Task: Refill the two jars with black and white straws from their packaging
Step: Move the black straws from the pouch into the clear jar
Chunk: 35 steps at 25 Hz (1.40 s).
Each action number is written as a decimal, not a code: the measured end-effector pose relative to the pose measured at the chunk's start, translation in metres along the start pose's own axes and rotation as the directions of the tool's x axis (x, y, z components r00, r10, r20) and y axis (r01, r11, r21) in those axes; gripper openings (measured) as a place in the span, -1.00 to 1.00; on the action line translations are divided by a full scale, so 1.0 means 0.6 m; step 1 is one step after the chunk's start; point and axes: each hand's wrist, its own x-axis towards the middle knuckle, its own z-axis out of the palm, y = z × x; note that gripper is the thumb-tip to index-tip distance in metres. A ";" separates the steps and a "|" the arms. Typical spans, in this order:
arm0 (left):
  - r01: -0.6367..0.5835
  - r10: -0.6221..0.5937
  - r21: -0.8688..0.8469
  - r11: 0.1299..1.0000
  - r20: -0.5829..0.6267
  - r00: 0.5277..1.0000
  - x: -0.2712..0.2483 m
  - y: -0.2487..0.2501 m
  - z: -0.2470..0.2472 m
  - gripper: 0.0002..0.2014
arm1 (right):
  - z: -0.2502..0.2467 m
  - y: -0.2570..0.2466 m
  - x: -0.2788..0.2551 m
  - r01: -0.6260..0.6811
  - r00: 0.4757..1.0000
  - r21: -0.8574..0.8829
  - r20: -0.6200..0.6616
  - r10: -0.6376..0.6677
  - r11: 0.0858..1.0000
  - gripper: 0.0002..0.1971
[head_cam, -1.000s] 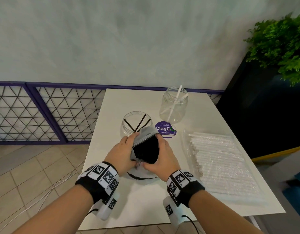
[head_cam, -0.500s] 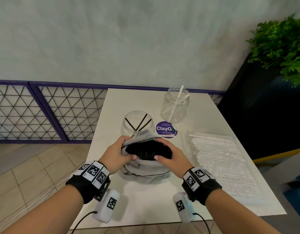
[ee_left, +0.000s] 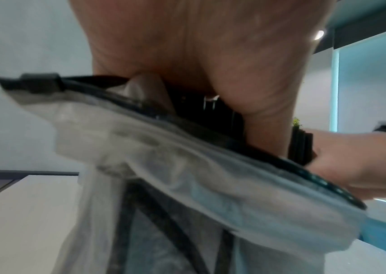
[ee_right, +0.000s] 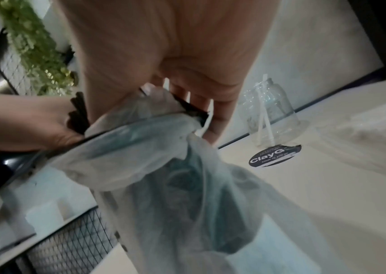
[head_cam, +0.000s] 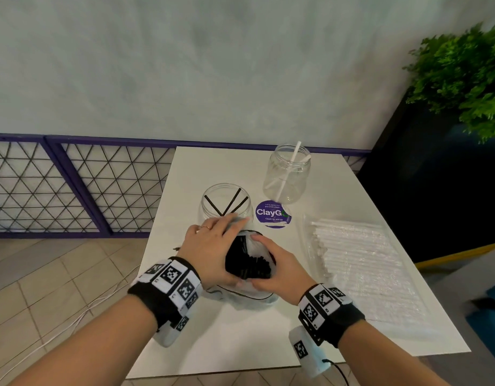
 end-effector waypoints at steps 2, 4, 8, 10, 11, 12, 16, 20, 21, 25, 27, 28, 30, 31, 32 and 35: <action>0.021 -0.021 -0.039 0.999 -0.008 1.000 0.006 -0.013 0.001 0.13 | -0.004 0.008 -0.002 -0.018 0.995 -0.074 0.096 0.025 0.997 -0.04; 0.022 -0.022 -0.096 0.995 -0.006 1.000 0.006 -0.021 0.002 0.09 | -0.001 0.023 -0.003 -0.061 0.987 -0.112 0.144 0.077 0.992 0.09; 0.016 -0.015 -0.201 0.980 0.007 1.000 0.003 -0.025 0.009 0.11 | 0.014 0.039 0.000 -0.080 0.991 -0.147 0.090 0.094 0.986 0.21; 0.018 -0.015 -0.216 0.976 0.013 1.000 0.003 -0.025 0.010 0.12 | 0.021 0.038 0.004 -0.071 0.994 -0.173 0.064 0.083 0.982 0.21; 0.015 -0.013 -0.222 0.975 0.010 1.000 0.003 -0.027 0.011 0.10 | 0.025 0.039 0.007 -0.059 0.995 -0.142 0.070 0.069 0.988 0.22; 0.010 -0.009 -0.227 0.974 0.006 1.000 0.002 -0.028 0.012 0.08 | 0.029 0.040 0.010 -0.064 0.995 -0.086 0.076 0.071 0.994 0.23; -0.003 -0.001 -0.256 0.967 -0.019 1.000 0.002 -0.032 0.013 0.01 | 0.036 0.042 0.014 -0.144 0.988 -0.091 0.042 0.148 0.985 0.21; -0.016 0.005 -0.342 0.939 -0.033 0.999 0.004 -0.043 0.018 -0.02 | 0.028 0.044 0.009 -0.148 0.988 0.010 -0.049 0.149 0.989 -0.02; -0.014 0.003 -0.379 0.925 -0.028 1.000 0.004 -0.046 0.019 -0.04 | 0.025 0.043 0.005 -0.162 0.984 0.038 -0.066 0.165 0.986 -0.11; 0.030 -0.050 -0.441 0.897 -0.034 0.998 0.002 -0.051 0.022 -0.16 | 0.000 0.038 -0.011 -0.135 0.987 -0.025 -0.095 0.132 0.991 -0.32; 0.053 -0.086 -0.440 0.897 -0.057 0.995 0.000 -0.051 0.023 -0.20 | -0.018 0.022 -0.017 -0.056 0.990 -0.109 -0.136 0.041 0.992 -0.32; 0.060 -0.101 -0.438 0.897 -0.070 0.992 0.000 -0.050 0.024 -0.21 | -0.024 0.004 -0.021 -0.003 0.983 -0.151 -0.181 -0.024 0.989 -0.35; 0.074 -0.122 -0.435 0.897 -0.084 0.989 0.002 -0.047 0.025 -0.22 | -0.020 -0.035 -0.025 0.155 0.939 -0.251 -0.264 -0.222 0.955 -0.36; 0.080 -0.129 -0.435 0.897 -0.086 0.988 0.003 -0.044 0.026 -0.23 | -0.011 -0.052 -0.022 0.219 0.914 -0.324 -0.262 -0.310 0.920 -0.32; 0.084 -0.135 -0.436 0.896 -0.086 0.987 0.005 -0.041 0.027 -0.23 | 0.001 -0.065 -0.014 0.249 0.906 -0.406 -0.224 -0.360 0.879 -0.27; 0.075 -0.114 -0.456 0.887 -0.058 0.992 0.005 -0.041 0.025 -0.18 | 0.028 -0.068 0.016 0.197 0.941 -0.567 -0.118 -0.316 0.799 -0.19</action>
